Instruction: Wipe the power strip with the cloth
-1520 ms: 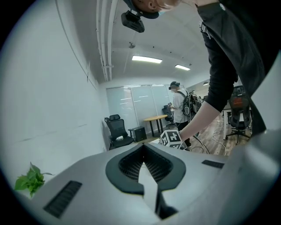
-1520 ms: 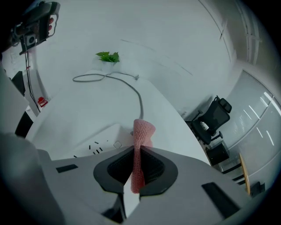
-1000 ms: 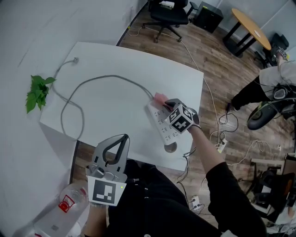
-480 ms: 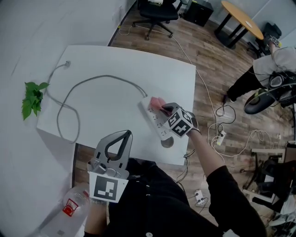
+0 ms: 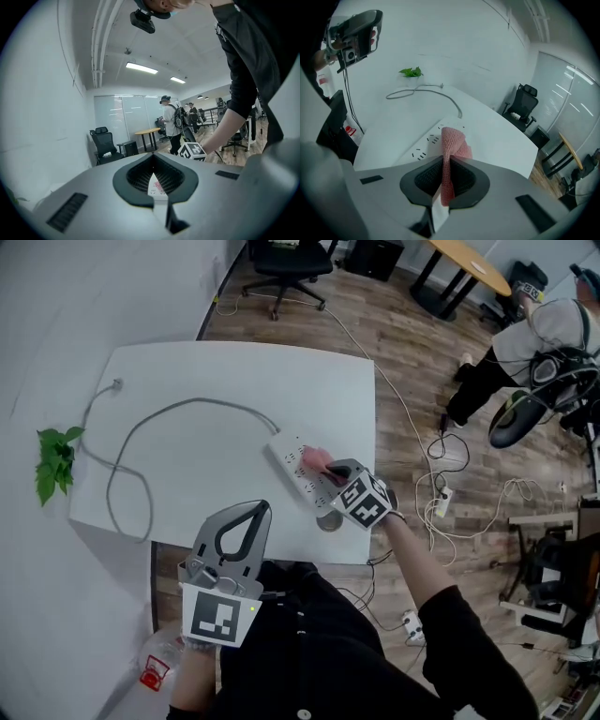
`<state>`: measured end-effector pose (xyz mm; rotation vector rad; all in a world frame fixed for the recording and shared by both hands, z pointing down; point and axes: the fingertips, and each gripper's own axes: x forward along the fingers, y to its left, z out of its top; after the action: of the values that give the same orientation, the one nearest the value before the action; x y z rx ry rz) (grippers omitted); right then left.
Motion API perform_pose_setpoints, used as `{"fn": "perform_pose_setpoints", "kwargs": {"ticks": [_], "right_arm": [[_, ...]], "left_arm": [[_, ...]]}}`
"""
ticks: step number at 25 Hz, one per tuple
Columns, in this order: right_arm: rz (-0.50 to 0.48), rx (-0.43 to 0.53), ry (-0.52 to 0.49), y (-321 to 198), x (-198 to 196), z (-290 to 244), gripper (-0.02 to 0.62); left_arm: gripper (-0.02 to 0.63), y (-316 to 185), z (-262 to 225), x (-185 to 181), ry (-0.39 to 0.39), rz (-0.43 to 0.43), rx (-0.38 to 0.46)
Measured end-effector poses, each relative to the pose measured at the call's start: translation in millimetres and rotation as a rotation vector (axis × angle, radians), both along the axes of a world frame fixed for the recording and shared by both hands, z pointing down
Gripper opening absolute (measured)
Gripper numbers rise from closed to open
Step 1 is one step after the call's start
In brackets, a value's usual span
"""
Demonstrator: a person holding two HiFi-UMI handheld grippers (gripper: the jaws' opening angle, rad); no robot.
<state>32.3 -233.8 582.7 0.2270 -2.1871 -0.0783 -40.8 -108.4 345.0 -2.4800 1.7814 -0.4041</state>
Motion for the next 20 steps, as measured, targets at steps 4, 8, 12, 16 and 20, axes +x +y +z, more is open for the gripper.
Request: {"fn": "perform_pose_setpoints", "kwargs": {"ticks": [4,8,12,16,20], "right_arm": [[0.043,-0.011,-0.013,10,16,0,0.051],[0.072,-0.023,-0.020,21,34,-1,0.051],[0.104,-0.031,-0.021,30,52,-2,0.051],[0.151,-0.048,-0.037,38,64,-3,0.051],[0.191,-0.065,-0.049,47,75,-2,0.051]], "left_arm": [[0.014,-3,-2,10,-0.001,0.042,0.011],[0.014,-6,-4,22,0.002,0.074,0.016],[0.014,-9,-6,31,0.001,0.106,0.015],[0.014,-12,-9,37,0.006,0.127,0.020],[0.014,-14,-12,47,0.003,0.151,0.025]]}}
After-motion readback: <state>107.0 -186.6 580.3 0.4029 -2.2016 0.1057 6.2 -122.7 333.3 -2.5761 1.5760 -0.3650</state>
